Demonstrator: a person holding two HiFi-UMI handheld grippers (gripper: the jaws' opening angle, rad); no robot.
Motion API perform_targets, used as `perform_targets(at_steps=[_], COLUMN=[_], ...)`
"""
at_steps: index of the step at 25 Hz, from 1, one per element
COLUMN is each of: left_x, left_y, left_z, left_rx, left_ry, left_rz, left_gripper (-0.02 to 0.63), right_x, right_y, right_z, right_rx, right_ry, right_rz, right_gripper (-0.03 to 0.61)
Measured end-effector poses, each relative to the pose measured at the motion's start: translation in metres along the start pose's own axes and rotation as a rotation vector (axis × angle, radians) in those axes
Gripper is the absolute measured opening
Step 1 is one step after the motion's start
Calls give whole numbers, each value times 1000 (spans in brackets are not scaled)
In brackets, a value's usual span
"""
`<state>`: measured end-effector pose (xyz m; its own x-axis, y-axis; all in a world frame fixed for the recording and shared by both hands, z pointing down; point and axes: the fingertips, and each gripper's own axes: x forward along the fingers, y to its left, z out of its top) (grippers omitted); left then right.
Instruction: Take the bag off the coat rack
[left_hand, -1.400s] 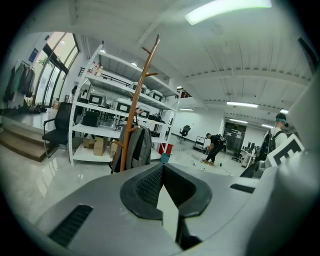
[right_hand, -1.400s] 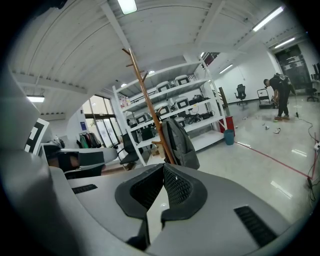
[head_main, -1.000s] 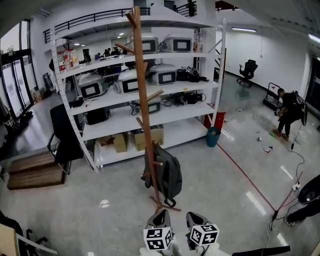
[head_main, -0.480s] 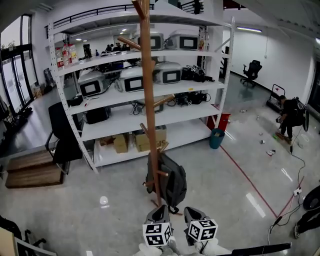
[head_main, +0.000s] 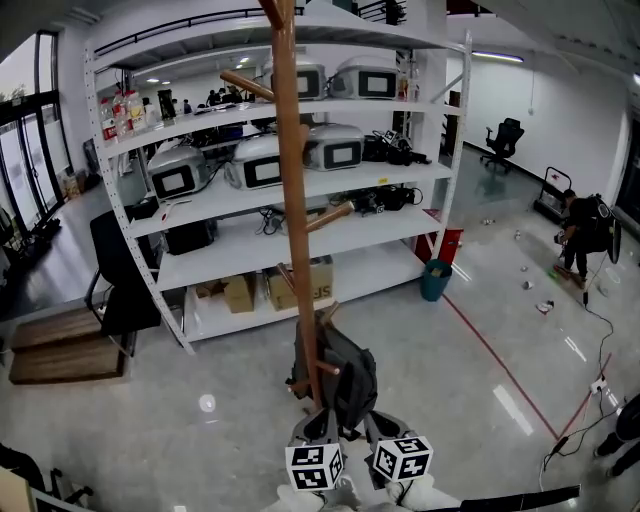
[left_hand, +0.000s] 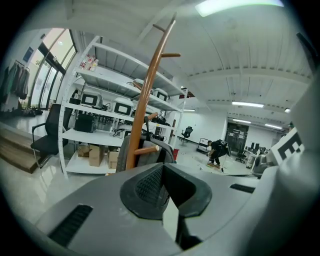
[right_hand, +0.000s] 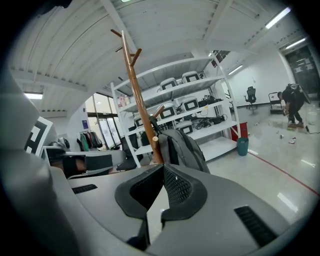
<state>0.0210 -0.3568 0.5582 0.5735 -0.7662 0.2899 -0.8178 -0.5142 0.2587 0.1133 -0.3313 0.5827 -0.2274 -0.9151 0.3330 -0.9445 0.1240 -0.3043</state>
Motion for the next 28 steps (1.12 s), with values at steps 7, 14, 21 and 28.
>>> perform_targets(at_steps=[7, 14, 21, 28], left_x=[9, 7, 7, 2], left_y=[2, 9, 12, 39], left_z=[-4, 1, 1, 7], left_rx=[-28, -37, -54, -82], left_ry=[12, 10, 12, -14], left_rz=[29, 75, 109, 202], left_gripper=[3, 3, 3, 3], right_x=[12, 36, 74, 106], right_y=[6, 15, 33, 45], right_z=[10, 51, 93, 108], right_rx=[-34, -81, -203, -272], right_ry=[-6, -63, -51, -26], right_rz=[71, 154, 294, 369], right_gripper=[12, 12, 14, 17])
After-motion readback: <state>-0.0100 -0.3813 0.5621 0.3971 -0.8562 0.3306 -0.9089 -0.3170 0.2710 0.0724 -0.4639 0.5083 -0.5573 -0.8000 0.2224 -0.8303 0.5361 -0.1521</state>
